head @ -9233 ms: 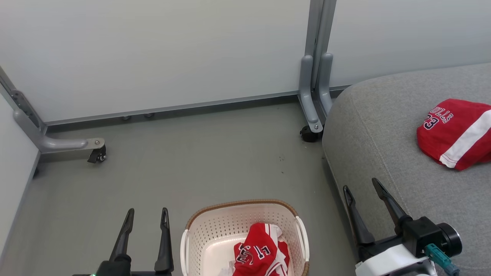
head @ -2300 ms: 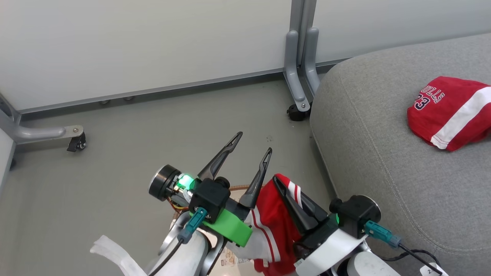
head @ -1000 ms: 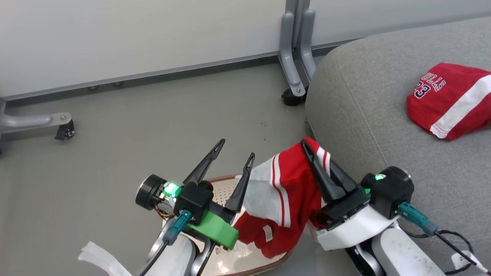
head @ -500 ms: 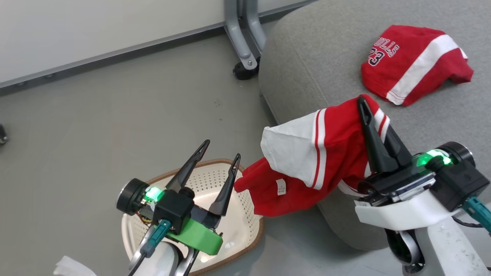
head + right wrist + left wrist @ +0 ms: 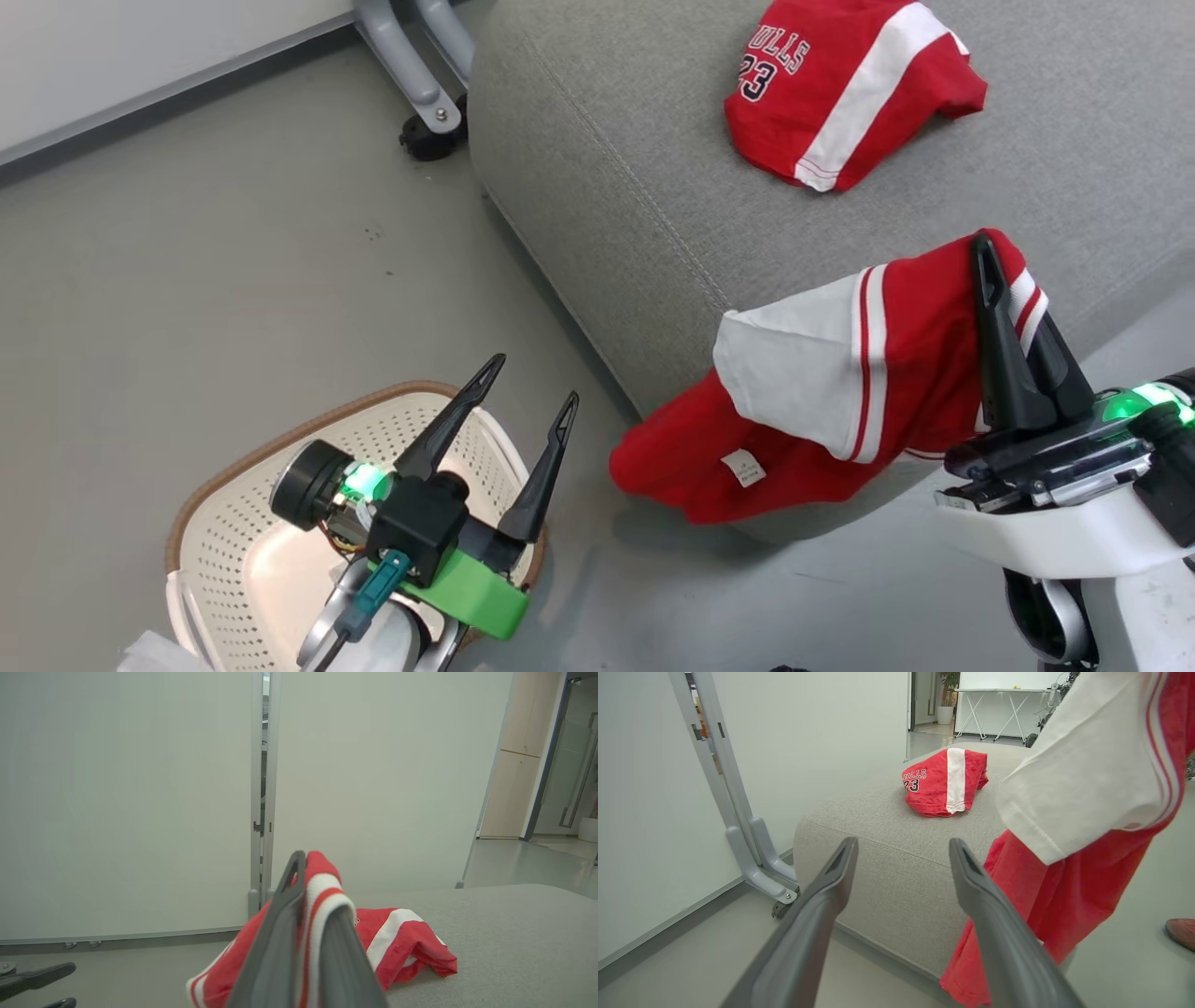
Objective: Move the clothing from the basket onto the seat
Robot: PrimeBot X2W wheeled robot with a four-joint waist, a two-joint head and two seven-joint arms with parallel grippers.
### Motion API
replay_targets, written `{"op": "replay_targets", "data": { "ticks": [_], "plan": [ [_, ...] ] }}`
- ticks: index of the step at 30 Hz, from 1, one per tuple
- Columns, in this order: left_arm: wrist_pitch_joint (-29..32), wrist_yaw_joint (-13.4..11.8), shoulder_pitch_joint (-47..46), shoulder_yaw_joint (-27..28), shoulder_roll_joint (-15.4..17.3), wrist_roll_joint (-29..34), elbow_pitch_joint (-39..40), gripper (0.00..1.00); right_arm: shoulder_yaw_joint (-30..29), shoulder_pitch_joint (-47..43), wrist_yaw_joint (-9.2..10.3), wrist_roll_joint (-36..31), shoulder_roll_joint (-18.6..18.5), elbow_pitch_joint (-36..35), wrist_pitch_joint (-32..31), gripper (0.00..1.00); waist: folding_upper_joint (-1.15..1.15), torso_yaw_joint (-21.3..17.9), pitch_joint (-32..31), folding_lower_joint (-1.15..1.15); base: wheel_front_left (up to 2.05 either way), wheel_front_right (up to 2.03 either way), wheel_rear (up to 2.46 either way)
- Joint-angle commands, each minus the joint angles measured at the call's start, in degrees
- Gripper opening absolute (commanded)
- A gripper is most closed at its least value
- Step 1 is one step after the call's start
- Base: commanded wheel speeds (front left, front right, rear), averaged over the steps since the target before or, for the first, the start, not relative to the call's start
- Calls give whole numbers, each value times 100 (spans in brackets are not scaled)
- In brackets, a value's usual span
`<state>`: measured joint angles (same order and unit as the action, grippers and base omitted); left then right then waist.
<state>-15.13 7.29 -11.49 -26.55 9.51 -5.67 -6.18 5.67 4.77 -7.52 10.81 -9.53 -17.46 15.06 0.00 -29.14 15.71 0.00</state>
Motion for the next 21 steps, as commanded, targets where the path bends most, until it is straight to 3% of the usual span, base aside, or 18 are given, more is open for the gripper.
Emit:
{"op": "replay_targets", "data": {
  "ticks": [1, 11, 21],
  "plan": [
    [-2, 17, -110, -23, 31, 21, -20, 100, -42, 67, 6, -54, -71, -20, 17, 0, 0, -206, 220, 0, 0, 0, 0],
    [-2, 24, -468, -457, 181, 128, 98, 100, -673, 1128, 7, 130, -587, 260, 17, 0, 0, 31, 725, 0, 0, 0, 0],
    [-2, 25, -1497, -2112, 1061, -146, 205, 100, -1023, 3535, 7, 758, -2150, 1297, 17, 0, 0, 609, 1497, 0, 0, 0, 0]
  ]
}}
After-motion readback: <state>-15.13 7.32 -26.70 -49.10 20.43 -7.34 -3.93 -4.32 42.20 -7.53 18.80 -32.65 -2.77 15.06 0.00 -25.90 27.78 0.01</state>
